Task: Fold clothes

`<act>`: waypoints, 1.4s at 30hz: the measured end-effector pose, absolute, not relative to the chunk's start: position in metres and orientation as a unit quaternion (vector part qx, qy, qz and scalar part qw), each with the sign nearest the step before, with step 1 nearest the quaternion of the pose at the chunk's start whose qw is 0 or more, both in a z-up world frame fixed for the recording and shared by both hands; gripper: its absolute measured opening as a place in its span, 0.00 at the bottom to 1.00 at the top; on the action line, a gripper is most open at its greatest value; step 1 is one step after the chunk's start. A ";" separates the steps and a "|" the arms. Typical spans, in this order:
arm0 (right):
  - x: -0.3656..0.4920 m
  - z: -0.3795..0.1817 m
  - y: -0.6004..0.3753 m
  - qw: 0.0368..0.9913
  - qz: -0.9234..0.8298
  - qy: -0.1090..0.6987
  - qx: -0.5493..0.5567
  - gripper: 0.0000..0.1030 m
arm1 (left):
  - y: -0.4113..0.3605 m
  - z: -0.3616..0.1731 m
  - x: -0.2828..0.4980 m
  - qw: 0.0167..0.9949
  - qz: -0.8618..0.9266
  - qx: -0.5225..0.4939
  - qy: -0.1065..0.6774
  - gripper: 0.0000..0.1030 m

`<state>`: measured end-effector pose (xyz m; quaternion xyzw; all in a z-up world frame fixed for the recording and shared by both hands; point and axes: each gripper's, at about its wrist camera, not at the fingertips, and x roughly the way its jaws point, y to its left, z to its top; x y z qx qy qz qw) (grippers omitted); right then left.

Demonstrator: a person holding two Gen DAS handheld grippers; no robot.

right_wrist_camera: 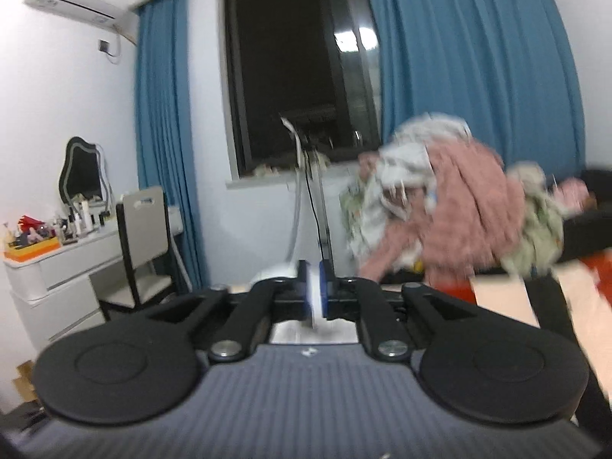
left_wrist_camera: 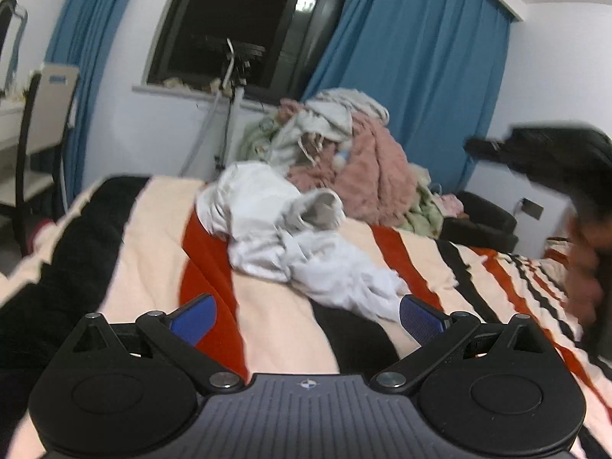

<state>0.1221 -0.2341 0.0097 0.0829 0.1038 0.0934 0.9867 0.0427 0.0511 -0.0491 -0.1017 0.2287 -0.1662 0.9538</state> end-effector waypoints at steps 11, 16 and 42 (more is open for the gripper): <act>0.056 -0.052 -0.277 0.973 0.069 0.101 0.193 0.84 | -0.023 -0.092 0.130 0.936 -0.162 -0.100 0.296 1.00; 0.083 -0.091 -0.291 0.979 0.018 0.127 0.158 0.84 | -0.065 -0.121 0.204 0.942 -0.140 -0.127 0.277 1.00; 0.099 -0.128 -0.296 0.986 0.008 0.083 0.147 0.84 | 0.055 -0.013 0.107 0.969 -0.127 -0.146 0.154 0.05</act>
